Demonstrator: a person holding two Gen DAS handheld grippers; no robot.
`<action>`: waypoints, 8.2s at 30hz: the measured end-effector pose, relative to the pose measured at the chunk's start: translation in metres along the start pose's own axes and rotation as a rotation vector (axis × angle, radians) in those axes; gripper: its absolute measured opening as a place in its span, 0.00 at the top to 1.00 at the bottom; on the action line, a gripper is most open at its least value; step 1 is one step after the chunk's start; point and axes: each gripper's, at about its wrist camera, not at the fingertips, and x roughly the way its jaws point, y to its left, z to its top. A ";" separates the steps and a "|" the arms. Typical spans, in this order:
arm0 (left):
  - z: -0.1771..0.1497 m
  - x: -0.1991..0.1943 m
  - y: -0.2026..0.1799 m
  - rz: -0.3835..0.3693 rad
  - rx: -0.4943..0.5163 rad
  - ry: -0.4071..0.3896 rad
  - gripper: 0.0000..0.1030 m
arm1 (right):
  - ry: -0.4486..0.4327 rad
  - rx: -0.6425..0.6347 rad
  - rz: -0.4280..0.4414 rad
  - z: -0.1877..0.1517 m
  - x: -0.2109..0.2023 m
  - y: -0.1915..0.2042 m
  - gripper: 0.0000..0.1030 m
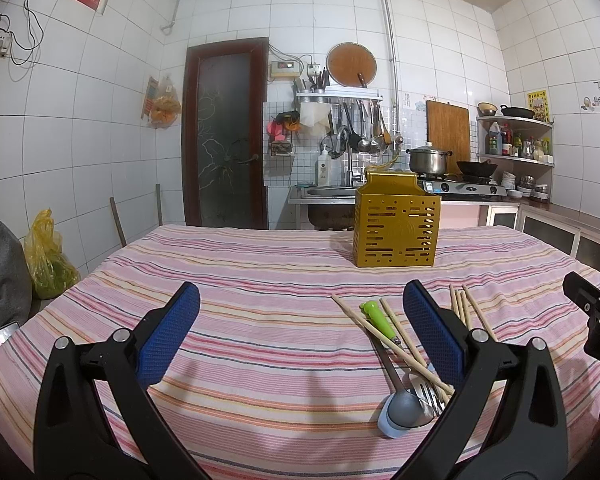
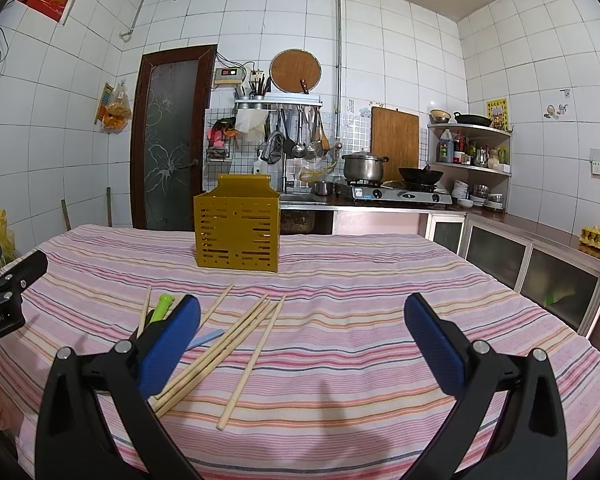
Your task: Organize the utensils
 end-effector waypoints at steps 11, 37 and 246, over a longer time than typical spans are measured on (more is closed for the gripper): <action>0.000 0.000 0.000 0.000 0.000 0.001 0.05 | 0.000 0.000 0.000 -0.001 0.000 0.000 0.04; -0.004 0.008 -0.007 -0.002 0.009 0.029 0.05 | 0.023 0.003 0.003 0.000 0.005 -0.001 0.04; 0.010 0.209 -0.007 -0.094 0.019 0.604 0.36 | 0.353 0.096 0.056 0.055 0.164 0.018 0.94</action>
